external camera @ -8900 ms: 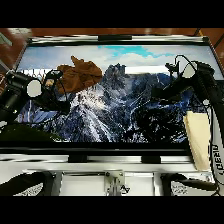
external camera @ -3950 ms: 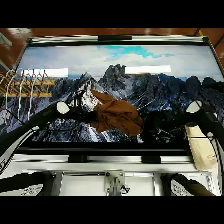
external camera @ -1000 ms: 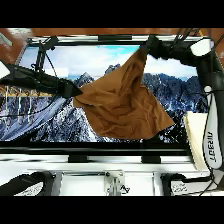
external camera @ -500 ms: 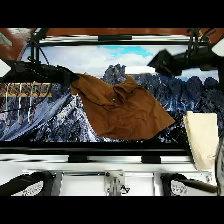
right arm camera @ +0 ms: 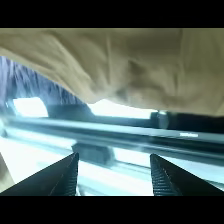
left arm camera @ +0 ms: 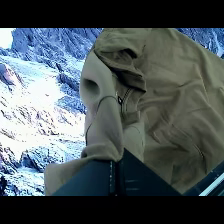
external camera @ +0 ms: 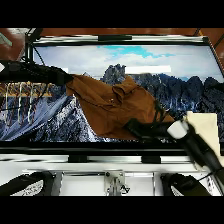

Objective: Fold the shirts.

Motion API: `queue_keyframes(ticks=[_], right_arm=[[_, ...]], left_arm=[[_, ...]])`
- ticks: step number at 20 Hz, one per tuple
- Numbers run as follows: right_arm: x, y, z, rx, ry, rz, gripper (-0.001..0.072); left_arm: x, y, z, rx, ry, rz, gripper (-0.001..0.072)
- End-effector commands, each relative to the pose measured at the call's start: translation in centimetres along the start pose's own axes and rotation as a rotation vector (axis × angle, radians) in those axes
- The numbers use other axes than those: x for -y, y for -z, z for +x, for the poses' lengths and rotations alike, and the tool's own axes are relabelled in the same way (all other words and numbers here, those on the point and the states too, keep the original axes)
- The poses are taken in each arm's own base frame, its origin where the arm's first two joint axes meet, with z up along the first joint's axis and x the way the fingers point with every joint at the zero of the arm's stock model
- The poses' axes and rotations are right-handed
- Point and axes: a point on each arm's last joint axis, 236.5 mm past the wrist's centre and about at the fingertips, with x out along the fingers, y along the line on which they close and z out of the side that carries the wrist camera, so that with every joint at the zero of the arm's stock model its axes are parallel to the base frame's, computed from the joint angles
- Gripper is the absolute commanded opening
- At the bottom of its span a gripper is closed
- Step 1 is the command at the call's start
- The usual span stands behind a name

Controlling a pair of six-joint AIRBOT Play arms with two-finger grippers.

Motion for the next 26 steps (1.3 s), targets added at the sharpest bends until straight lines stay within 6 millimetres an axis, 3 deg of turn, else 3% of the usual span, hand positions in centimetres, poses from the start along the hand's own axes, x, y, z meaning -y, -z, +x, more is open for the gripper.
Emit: queue_keyframes(ticks=[1, 4, 10, 19, 22, 24, 26], right_arm=[[2.9, 3.8, 3.8, 0.009, 0.083, 0.124, 0.0580], [3.1, 5.5, 6.8, -0.031, 0.101, 0.159, 0.0580], [2.2, 1.8, 9.7, 0.097, 0.010, 0.286, 0.0580], [3.1, -0.2, 11.4, 0.169, 0.002, 0.361, 0.0574], [3.8, 0.0, 12.0, 0.161, 0.018, 0.407, 0.0338], [3.7, 0.0, 12.0, 0.160, 0.013, 0.429, 0.0081], [2.0, -0.1, 11.5, 0.151, -0.016, 0.370, 0.0071]], left_arm=[[0.0, 0.1, -0.1, -0.003, 0.000, 0.006, 0.0030], [0.0, 0.1, -0.1, -0.004, 0.001, 0.010, 0.0030], [0.0, 0.1, -0.1, -0.003, 0.000, 0.010, 0.0030], [0.0, 0.1, -0.1, -0.003, 0.000, 0.010, 0.0030], [0.0, 0.1, -0.1, -0.003, 0.000, 0.010, 0.0030], [0.0, 0.1, -0.1, -0.003, 0.000, 0.011, 0.0030], [-0.5, 0.0, -0.3, 0.001, -0.008, 0.029, 0.0030]])
